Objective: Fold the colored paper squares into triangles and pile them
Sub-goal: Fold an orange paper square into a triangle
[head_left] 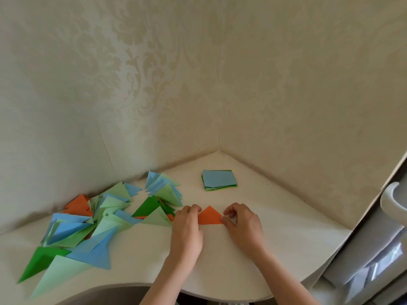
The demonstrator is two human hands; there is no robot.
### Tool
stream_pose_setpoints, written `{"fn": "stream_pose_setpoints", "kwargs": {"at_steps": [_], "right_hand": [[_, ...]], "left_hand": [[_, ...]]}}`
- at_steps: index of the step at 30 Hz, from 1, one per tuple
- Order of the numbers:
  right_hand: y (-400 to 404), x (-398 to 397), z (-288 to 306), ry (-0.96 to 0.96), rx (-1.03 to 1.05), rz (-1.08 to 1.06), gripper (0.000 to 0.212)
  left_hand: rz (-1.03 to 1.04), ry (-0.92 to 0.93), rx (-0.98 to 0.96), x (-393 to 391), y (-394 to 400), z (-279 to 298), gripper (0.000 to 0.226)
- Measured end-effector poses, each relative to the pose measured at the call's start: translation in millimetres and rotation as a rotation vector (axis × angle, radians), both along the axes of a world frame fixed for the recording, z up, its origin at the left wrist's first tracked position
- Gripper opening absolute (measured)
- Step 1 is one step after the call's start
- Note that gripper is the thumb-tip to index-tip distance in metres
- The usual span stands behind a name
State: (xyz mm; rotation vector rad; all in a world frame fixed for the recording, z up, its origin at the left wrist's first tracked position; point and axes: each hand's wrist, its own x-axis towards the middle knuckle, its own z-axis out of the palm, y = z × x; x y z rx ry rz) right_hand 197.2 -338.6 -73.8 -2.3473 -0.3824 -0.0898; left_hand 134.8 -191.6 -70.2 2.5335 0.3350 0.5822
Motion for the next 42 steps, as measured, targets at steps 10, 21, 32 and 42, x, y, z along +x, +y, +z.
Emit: {"fn": "stream_pose_setpoints", "kwargs": {"at_steps": [10, 21, 32, 42], "right_hand": [[-3.2, -0.4, -2.9, -0.036, 0.003, 0.010, 0.013], [-3.9, -2.2, 0.1, -0.022, 0.235, -0.068, 0.008], [40.7, 38.3, 10.8, -0.293, -0.105, 0.073, 0.032], [60.3, 83.0, 5.3, -0.262, -0.364, 0.076, 0.054]], "left_hand": [[0.048, 0.144, 0.019, 14.3, -8.8, 6.6, 0.032], [-0.077, -0.306, -0.182, -30.6, 30.6, -3.3, 0.030], [0.042, -0.269, -0.064, -53.2, 95.1, -12.5, 0.031], [0.112, -0.241, 0.090, -22.9, 100.6, -26.1, 0.032]]}}
